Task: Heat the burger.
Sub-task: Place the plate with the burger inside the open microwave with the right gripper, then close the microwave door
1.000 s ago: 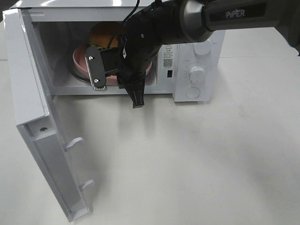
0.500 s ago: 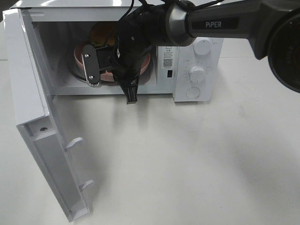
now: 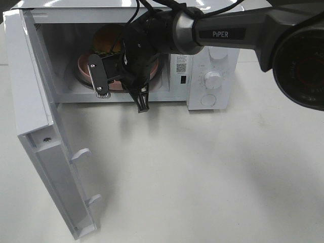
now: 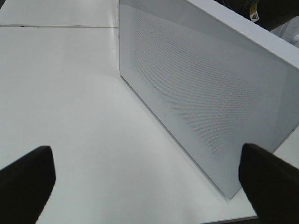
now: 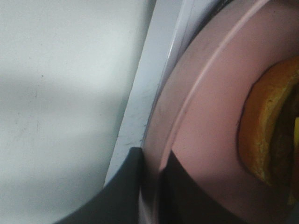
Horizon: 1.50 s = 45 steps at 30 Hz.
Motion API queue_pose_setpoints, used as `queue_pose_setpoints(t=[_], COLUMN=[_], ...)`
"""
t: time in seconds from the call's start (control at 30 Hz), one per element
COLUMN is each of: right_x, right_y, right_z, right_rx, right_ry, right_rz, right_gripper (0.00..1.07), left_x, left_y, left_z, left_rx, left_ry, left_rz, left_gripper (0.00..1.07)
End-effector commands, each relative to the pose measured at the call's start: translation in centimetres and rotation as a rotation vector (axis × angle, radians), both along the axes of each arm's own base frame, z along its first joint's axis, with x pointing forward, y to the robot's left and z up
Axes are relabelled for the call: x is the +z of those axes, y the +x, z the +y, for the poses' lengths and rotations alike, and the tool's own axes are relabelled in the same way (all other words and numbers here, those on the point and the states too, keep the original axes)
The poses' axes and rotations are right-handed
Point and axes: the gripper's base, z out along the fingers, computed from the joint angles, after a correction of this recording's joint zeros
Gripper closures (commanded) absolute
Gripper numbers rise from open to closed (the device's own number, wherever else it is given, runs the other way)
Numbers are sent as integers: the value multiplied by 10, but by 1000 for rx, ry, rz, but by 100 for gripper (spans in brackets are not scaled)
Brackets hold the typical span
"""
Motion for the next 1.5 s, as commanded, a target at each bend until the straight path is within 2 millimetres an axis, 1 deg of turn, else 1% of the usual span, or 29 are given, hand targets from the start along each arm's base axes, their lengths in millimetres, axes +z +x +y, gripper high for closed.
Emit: queue_pose_setpoints(t=[0.03, 0.07, 0.1, 0.13, 0.17, 0.2, 0.23, 0.27, 0.3, 0.33, 0.4, 0.43, 0.47, 0.5, 0.6, 0.63, 0.7, 0.73, 0.87, 0.93, 0.97, 1.03, 1.13, 1.2, 1.3, 1.37, 1.4, 1.47, 1.5], right_x=[9, 9, 9, 9, 9, 8, 8, 8, 7, 7, 6, 6, 6, 6, 4, 3, 2, 2, 7, 16, 16, 20, 21, 24, 23, 30, 30, 35, 35], right_y=[4, 4, 4, 4, 4, 3, 3, 2, 2, 2, 1, 1, 0, 0, -1, -3, -5, -11, -17, -22, -22, -34, -37, -48, -51, -62, -62, -72, -72], right_z=[5, 5, 5, 5, 5, 6, 6, 6, 5, 5, 5, 5, 5, 5, 4, 3, 2, 1, -3, -6, -6, -13, -15, -23, -25, -33, -33, -40, -40], right_rx=[38, 38, 38, 32, 32, 21, 21, 14, -1, -1, -31, -31, -54, -54, -82, -93, -96, -92, -70, -57, -57, -51, -52, -46, -47, -61, -61, -70, -70], right_ry=[37, 37, 37, 42, 42, 55, 55, 60, 68, 68, 79, 79, 90, 90, 103, 108, 111, 110, 108, 132, 132, 132, 134, 136, 136, 164, 164, 195, 195], right_rz=[-58, -58, -58, -53, -53, -36, -36, -29, -16, -16, 8, 8, 17, 17, 31, 43, 53, 64, 53, 29, 29, 34, 36, 40, 44, 40, 40, 31, 31], right_gripper=[97, 94, 94, 88, 88, 81, 81, 77, 69, 69, 59, 59, 55, 55, 51, 48, 47, 44, 41, 40, 40, 40, 40, 40, 40, 40, 40, 39, 39], left_x=[-1, -1, -1, -1, -1, -1, -1, -1, -1, -1, -1, -1, -1, -1, -1, -1, -1, -1, -1, -1, -1, -1, -1, -1, -1, -1, -1, -1, -1], left_y=[-2, -2, -2, -2, -2, -2, -2, -2, -2, -2, -2, -2, -2, -2, -2, -2, -2, -2, -2, -2, -2, -2, -2, -2, -2, -2, -2, -2, -2], left_z=[-1, -1, -1, -1, -1, -1, -1, -1, -1, -1, -1, -1, -1, -1, -1, -1, -1, -1, -1, -1, -1, -1, -1, -1, -1, -1, -1, -1, -1], left_rx=[-6, -6, -6, -6, -6, -6, -6, -6, -6, -6, -6, -6, -6, -6, -6, -6, -6, -6, -6, -6, -6, -6, -6, -6, -6, -6, -6, -6, -6], left_ry=[-8, -8, -8, -8, -8, -8, -8, -8, -8, -8, -8, -8, -8, -8, -8, -8, -8, -8, -8, -8, -8, -8, -8, -8, -8, -8, -8, -8, -8], left_rz=[-15, -15, -15, -15, -15, -15, -15, -15, -15, -15, -15, -15, -15, -15, -15, -15, -15, -15, -15, -15, -15, -15, -15, -15, -15, -15, -15, -15, -15], left_gripper=[6, 6, 6, 6, 6, 6, 6, 6, 6, 6, 6, 6, 6, 6, 6, 6, 6, 6, 6, 6, 6, 6, 6, 6, 6, 6, 6, 6, 6])
